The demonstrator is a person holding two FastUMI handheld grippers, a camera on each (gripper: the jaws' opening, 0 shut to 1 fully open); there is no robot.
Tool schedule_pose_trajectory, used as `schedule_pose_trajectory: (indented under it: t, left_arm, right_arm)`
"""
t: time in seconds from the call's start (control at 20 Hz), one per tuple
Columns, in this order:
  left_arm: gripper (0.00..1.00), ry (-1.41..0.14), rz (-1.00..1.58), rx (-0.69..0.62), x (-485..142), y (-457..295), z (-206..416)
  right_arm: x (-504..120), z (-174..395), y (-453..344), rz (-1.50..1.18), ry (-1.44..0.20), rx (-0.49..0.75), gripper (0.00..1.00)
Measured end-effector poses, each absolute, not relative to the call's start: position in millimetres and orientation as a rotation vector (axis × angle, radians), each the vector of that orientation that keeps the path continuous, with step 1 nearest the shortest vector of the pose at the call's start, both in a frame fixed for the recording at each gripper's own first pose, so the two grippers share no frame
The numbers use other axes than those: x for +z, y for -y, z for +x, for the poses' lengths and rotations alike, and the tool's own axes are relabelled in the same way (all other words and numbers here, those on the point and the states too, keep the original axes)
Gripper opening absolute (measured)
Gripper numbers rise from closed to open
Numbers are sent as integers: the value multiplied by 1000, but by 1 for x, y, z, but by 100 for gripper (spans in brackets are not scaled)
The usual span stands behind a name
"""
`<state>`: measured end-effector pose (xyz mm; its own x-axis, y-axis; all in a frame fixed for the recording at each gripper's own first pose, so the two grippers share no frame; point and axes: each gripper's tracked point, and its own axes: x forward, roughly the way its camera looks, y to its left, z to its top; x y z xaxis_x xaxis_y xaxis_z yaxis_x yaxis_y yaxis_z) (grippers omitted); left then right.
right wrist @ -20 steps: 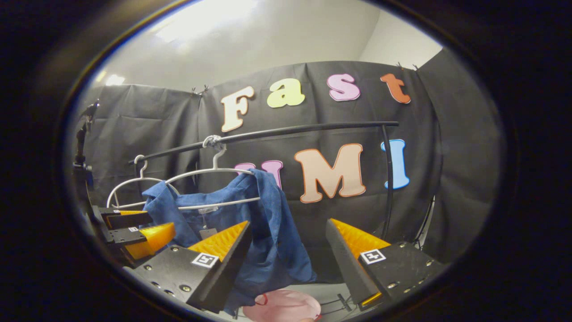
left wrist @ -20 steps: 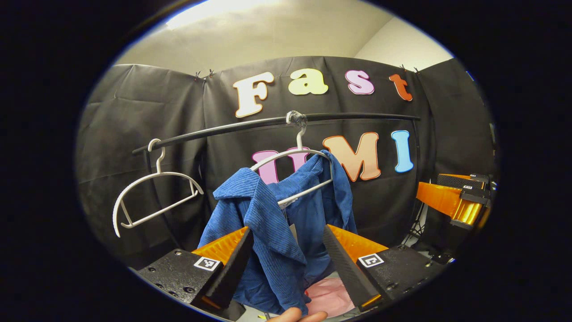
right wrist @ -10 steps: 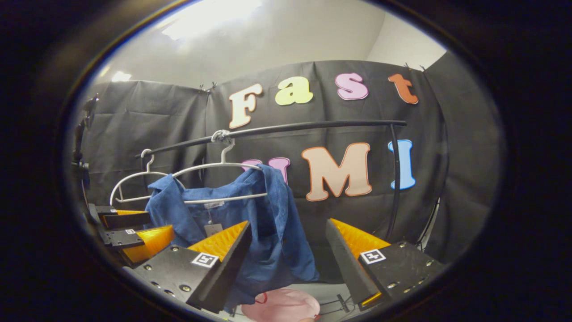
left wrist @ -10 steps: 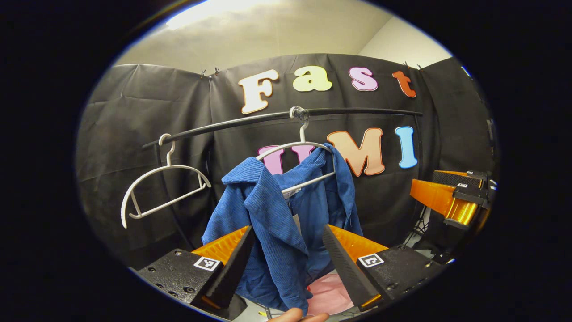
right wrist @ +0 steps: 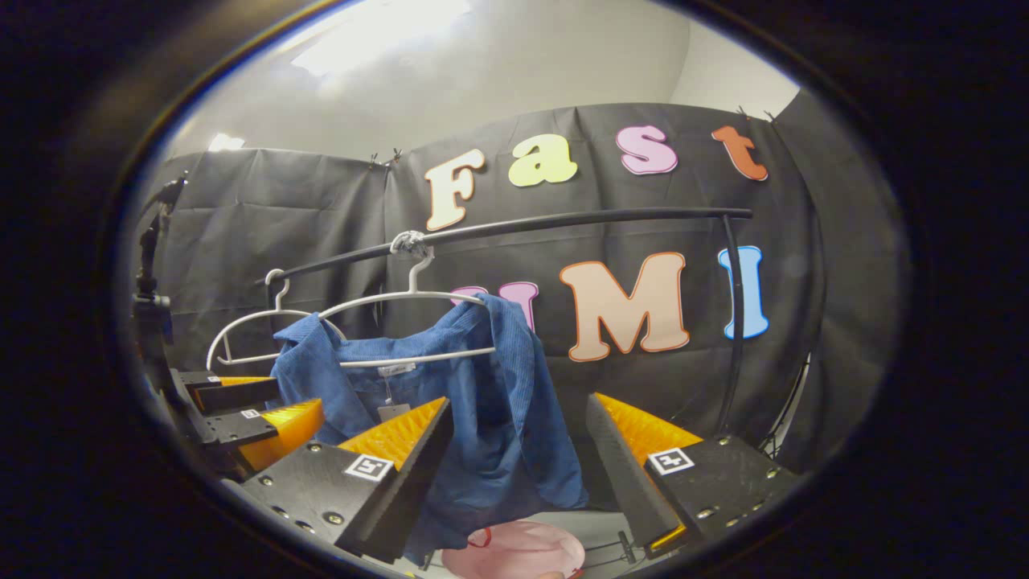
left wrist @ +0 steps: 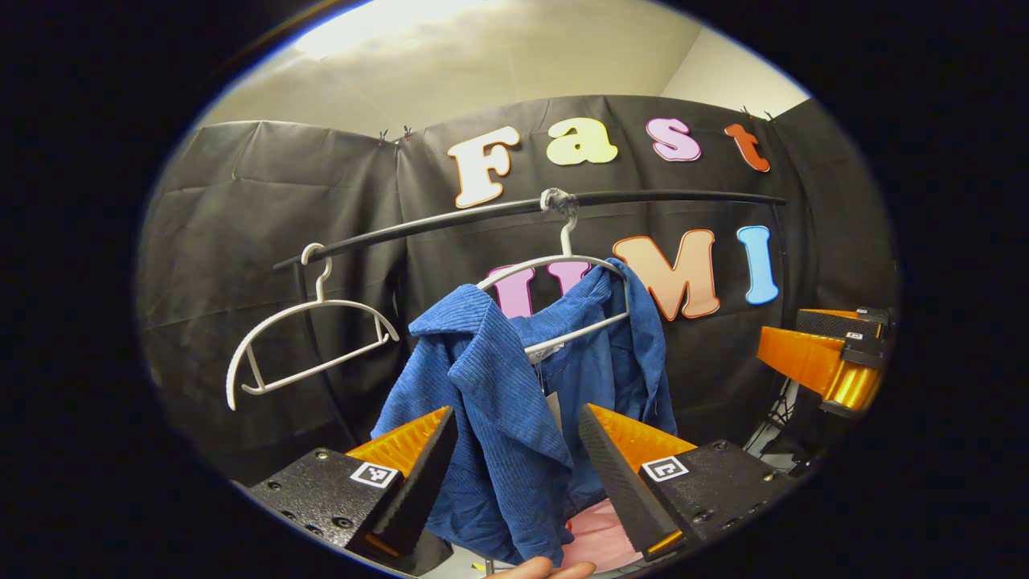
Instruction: Grasp the clothes on the hanger with both hands and then place them into the laundry hamper below.
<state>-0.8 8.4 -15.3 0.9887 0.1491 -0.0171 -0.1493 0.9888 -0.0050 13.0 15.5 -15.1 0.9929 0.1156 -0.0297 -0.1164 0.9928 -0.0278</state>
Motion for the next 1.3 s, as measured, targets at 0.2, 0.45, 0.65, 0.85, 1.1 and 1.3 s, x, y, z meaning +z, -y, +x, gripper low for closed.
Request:
schedule_pose_trajectory:
  t: [0.2,0.45,0.65,0.85,1.1,1.3]
  left_arm:
    - [99,-10,-4,168,-15,-14,14]
    - [94,-7,-25,172,-17,-19,37]
    - [98,-34,-11,197,-25,-31,54]
    - [93,-46,1,196,-27,-28,65]
    - [45,-47,-21,241,-29,-43,68]
    - [16,-160,-63,263,-47,-54,62]
  right_arm:
    - [-15,8,-10,-35,-21,101,99]
    - [-19,-4,-1,-34,-28,48,99]
    - [-17,-16,8,-48,-5,-3,94]
    - [-19,-27,17,-13,4,-49,99]
    - [-24,-37,40,-3,-3,-105,99]
    - [-29,-39,49,-13,-24,-124,99]
